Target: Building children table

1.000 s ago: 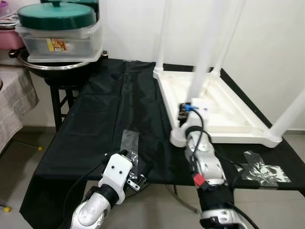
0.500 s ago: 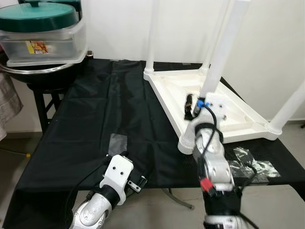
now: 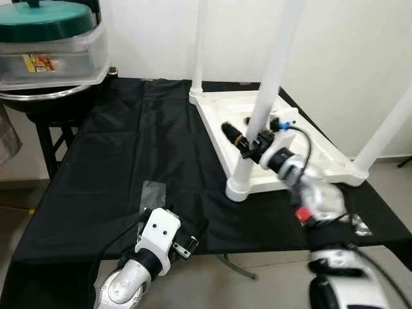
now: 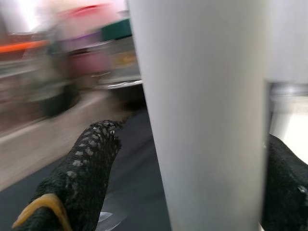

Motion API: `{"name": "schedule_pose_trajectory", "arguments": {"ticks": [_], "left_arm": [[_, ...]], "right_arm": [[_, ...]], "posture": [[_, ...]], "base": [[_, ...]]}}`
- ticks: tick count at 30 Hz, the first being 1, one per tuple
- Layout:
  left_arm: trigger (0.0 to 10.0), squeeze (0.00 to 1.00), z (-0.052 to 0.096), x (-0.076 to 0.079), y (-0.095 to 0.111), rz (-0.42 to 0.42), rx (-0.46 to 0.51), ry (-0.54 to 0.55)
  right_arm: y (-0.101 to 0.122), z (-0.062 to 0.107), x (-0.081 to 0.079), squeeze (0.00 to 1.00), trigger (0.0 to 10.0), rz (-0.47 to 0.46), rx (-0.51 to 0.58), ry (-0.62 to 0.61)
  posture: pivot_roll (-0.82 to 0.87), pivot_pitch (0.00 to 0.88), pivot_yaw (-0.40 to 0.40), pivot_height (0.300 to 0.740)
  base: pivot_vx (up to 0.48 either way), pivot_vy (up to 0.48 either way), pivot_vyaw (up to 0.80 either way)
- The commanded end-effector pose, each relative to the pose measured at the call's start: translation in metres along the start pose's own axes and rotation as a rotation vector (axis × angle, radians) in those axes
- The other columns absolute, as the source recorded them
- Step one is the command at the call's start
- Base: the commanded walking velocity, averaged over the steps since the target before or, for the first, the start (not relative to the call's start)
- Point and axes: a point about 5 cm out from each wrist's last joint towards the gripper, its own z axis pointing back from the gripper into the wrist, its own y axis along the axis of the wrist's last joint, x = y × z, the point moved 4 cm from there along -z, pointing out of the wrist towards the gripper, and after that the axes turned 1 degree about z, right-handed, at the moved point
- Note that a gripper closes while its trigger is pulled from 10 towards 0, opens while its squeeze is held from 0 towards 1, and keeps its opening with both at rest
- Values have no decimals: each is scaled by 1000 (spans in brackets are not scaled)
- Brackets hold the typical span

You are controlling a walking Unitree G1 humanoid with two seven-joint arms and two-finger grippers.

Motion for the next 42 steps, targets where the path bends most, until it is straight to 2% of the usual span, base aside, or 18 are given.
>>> {"name": "schedule_pose_trajectory", "arguments": {"ticks": [1, 3, 5, 6, 10, 15, 16, 18, 20, 21, 24, 26, 29, 31, 34, 39, 40, 42], "left_arm": [[10000, 0, 0, 2, 0, -4, 5, -4], [10000, 0, 1, 1, 1, -6, 6, 0], [10000, 0, 1, 1, 1, -6, 7, 1], [10000, 0, 1, 1, 2, -6, 7, 2], [10000, 0, 1, 1, 2, -7, 6, 5], [10000, 0, 1, 1, 2, -4, 7, 7], [10000, 0, 1, 1, 2, -4, 7, 7], [10000, 0, 1, 1, 2, -1, 5, 6], [10000, 0, 1, 1, 2, -1, 5, 6], [10000, 0, 1, 1, 1, 1, 4, 3], [10000, 0, 0, 2, 1, 2, 3, -1], [10000, 0, 0, 2, 0, 3, 2, -3], [10000, 0, 0, 2, 0, 3, 2, -2], [10000, 0, 0, 1, 0, 2, 3, -1], [10000, 0, 0, 1, 0, 2, 3, -1], [10000, 0, 0, 1, 0, 2, 4, -3], [10000, 0, 0, 1, 0, 2, 1, -4], [10000, 0, 0, 1, -1, 2, 0, -4]], "right_arm": [[-12, -3, -18, 0, 10000, -80, -35, 177], [-19, 4, -29, 0, 10000, -151, -90, 364], [-22, 7, -32, 0, 10000, -167, -114, 431], [-27, 7, -34, 0, 0, -186, -137, 465], [-37, 7, -41, 0, 0, -196, -187, 527], [-45, -27, -18, 0, 0, 11, -155, 175], [-45, -27, -18, 0, 0, 11, -155, 175], [-37, -40, -6, 0, 0, 86, -102, -56], [-37, -40, -6, 0, 0, 86, -102, -56], [-31, -47, 0, 0, 0, 173, -88, -215], [-27, -48, 3, 0, 0, 263, -82, -371], [-25, -45, 3, 0, 0, 277, -49, -519], [-25, -43, 2, 0, 0, 265, -28, -580], [-23, -29, 0, 0, 0, 233, 29, -783], [-24, -22, -2, 0, 0, 208, 49, -854], [-35, -8, -25, 0, 0, 119, 79, -983], [-32, -9, -29, 0, 10000, 133, 91, -961], [-31, -10, -31, 0, 10000, 145, 100, -945]], "posture": [[90, 51, -102, 740], [94, 55, -103, 740], [94, 55, -103, 740], [99, 56, -107, 740], [99, 59, -109, 740], [96, 63, -110, 740], [96, 63, -110, 740], [90, 63, -105, 740], [90, 63, -105, 740], [83, 62, -102, 740], [80, 63, -102, 740], [81, 61, -100, 740], [82, 61, -104, 740], [78, 61, -104, 740], [78, 61, -104, 740], [78, 61, -105, 740], [75, 59, -102, 740], [75, 59, -101, 740]], "base": [[0, 0, 0], [0, 0, 0], [0, 0, 0], [0, 0, 0], [0, 0, 0], [0, 0, 0], [0, 0, 0], [0, 0, 0], [0, 0, 0], [0, 0, 0], [0, 0, 0], [0, 0, 0], [0, 0, 0], [0, 0, 0], [0, 0, 0], [0, 0, 0], [0, 0, 0], [0, 0, 0]]}}
